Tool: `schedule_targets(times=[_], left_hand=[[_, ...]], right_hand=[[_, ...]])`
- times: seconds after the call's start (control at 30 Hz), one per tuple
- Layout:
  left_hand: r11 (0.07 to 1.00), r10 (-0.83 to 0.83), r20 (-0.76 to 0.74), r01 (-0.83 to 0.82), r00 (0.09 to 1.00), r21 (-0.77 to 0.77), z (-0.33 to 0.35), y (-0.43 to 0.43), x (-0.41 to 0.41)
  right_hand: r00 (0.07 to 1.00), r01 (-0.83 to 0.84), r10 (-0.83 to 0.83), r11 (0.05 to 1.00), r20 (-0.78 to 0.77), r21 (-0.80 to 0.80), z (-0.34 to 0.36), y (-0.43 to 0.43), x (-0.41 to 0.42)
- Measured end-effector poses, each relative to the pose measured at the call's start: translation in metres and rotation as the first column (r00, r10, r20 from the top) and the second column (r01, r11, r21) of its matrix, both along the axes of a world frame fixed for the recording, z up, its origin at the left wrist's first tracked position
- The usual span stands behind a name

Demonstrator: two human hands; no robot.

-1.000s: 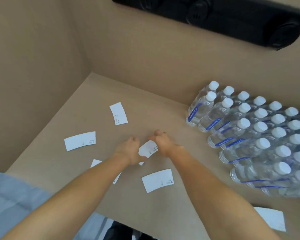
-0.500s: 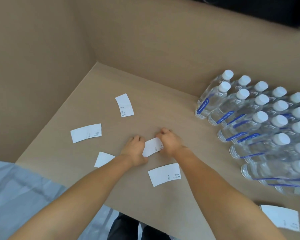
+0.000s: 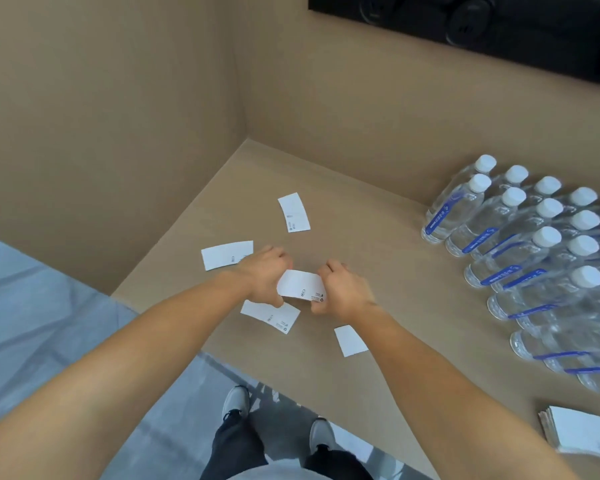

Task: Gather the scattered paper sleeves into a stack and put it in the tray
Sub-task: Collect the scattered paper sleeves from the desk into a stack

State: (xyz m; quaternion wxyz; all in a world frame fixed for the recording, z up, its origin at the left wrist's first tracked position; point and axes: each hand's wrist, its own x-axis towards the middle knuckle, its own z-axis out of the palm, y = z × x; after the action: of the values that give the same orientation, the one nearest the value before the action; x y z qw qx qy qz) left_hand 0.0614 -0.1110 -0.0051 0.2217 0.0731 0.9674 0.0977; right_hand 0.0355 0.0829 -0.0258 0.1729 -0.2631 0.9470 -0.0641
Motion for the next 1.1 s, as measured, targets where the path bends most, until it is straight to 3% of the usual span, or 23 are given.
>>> schedule_targets(times=[0.33, 0.73, 1.1], left_hand=[[0.989, -0.027, 0.01, 0.026, 1.0, 0.149, -0.025, -0.076, 0.021], [0.941, -0.217, 0.029, 0.201, 0.976, 0.272, -0.049, -0.069, 0.023], [0.957, -0.238, 0.008, 0.232, 0.971, 0.174, -0.061, -0.075, 0.024]], right_hand=[[0.988, 0.14, -0.138, 0.99, 0.074, -0.029, -0.012, -0.05, 0.042], [0.933, 0.349, -0.347, 0.937, 0.092, 0.003, -0.032, -0.044, 0.077], [0.904, 0.41, -0.407, 0.912, 0.131, 0.007, -0.044, -0.049, 0.082]])
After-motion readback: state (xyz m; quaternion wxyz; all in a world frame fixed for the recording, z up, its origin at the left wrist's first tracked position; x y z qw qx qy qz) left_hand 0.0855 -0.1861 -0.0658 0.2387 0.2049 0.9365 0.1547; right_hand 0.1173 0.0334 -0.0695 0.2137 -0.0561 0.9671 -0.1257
